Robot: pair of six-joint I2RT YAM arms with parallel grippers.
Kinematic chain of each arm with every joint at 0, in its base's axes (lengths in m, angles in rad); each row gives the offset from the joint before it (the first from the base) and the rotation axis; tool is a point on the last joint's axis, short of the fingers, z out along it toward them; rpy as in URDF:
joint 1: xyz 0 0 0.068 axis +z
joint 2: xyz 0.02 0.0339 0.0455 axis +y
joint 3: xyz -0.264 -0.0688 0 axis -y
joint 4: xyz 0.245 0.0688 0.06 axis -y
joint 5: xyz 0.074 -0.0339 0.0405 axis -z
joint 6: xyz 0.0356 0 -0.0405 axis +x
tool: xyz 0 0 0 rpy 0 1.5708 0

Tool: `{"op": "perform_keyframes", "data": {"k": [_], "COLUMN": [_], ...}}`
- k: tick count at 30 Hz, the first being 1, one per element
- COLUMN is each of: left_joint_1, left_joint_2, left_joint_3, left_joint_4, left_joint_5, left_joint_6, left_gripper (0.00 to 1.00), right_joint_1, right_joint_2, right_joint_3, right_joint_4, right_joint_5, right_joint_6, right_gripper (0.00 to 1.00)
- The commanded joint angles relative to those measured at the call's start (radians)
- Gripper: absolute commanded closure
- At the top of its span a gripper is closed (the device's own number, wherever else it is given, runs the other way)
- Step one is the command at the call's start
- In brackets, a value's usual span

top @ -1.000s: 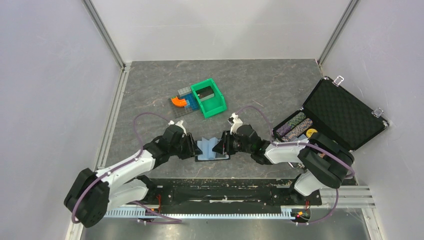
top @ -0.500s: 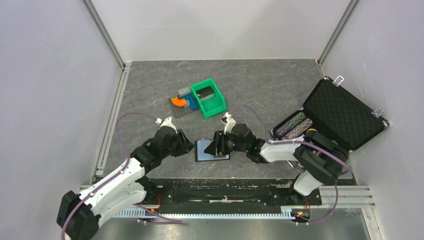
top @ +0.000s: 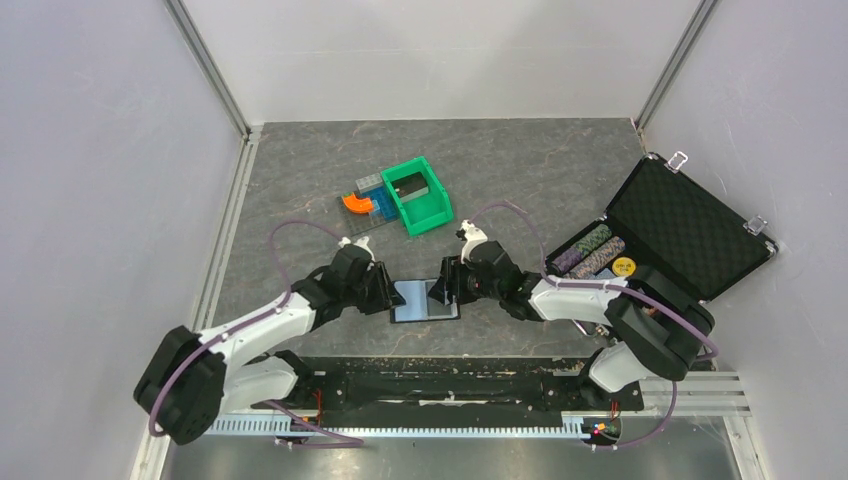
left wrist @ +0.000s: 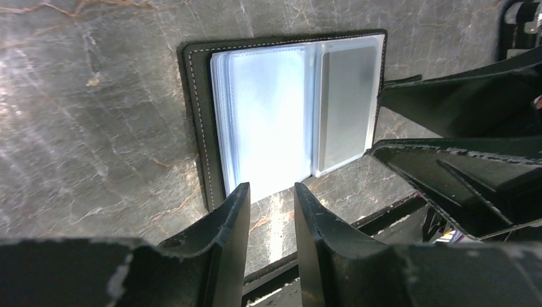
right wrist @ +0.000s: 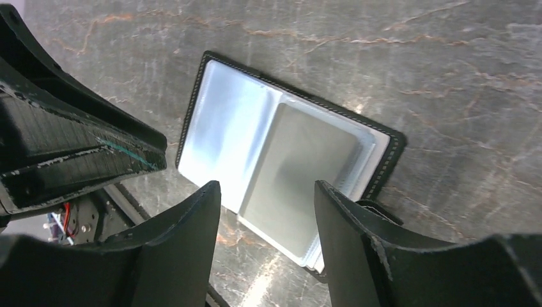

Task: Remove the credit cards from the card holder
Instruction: Remove the credit card from the card holder.

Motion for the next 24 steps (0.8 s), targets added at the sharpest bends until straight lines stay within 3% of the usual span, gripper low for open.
{"op": "perform_keyframes", "data": {"k": [1,24], "left_joint_1": [-0.002,-0.002], "left_joint_2": [0.077,0.188], "left_joint_3": [0.029,-0.029], "left_joint_4": [0.124,0.165], "left_joint_5": [0.079,0.040], "left_joint_6": [0.032,0.026], "left_gripper": [0.63,0.65], "right_joint_1": [-0.017,-0.023], "right_joint_2": [-0.025,0.043], "right_joint_3": [-0.004,-0.016], "right_joint_4": [-0.024,-0.008], "right_joint_5": [0.049,0.022], "right_joint_6": [-0.028,0.028], "right_gripper": [0.42,0.47]}}
